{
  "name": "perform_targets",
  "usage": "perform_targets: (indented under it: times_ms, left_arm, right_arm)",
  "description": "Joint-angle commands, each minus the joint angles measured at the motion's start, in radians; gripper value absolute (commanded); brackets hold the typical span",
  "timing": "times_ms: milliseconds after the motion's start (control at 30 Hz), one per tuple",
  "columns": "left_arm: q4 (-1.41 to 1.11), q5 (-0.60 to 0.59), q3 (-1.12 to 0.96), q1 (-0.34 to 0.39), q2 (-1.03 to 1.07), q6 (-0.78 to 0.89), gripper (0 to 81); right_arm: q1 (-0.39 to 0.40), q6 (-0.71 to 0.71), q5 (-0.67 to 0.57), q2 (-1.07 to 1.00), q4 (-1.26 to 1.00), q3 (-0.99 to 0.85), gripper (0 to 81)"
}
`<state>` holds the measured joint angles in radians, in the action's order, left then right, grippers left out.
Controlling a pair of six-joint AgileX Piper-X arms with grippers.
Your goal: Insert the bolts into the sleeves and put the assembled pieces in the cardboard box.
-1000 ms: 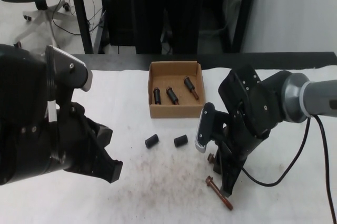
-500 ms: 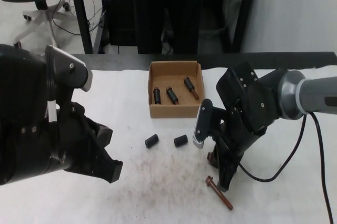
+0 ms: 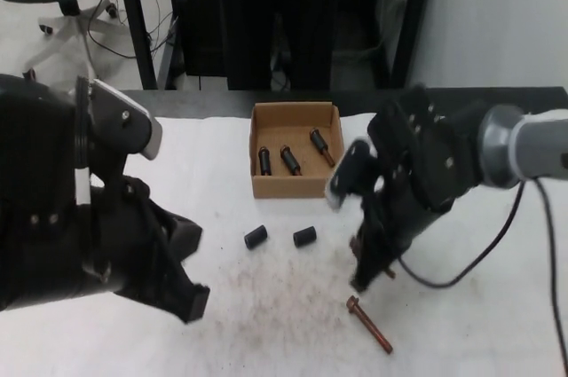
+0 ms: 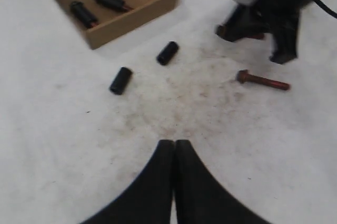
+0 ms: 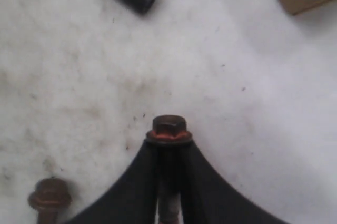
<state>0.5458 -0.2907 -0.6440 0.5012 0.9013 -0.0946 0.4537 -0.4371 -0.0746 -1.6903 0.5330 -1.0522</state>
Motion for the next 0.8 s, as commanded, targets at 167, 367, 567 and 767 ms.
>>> perform_targets:
  times_ms: [167, 367, 567, 767]
  left_arm:
    - [0.048, -0.246, -0.042, -0.001, 0.104, -0.003, 0.2]
    - [0.182, -0.295, -0.240, -0.001, 0.362, -0.009, 0.2]
    - [0.335, -0.255, -0.553, 0.025, 0.654, -0.081, 0.2]
    - [0.492, -0.200, -0.869, 0.067, 0.915, -0.128, 0.2]
  right_arm:
    - [-0.056, 0.240, -0.225, 0.216, 0.004, -0.010, 0.9]
    - [-0.085, 0.302, -0.328, 0.396, 0.008, 0.089, 0.9]
    - [-0.099, 0.333, -0.325, 0.601, 0.001, 0.211, 0.9]
    - [-0.144, 0.333, -0.328, 0.750, 0.003, 0.272, 0.9]
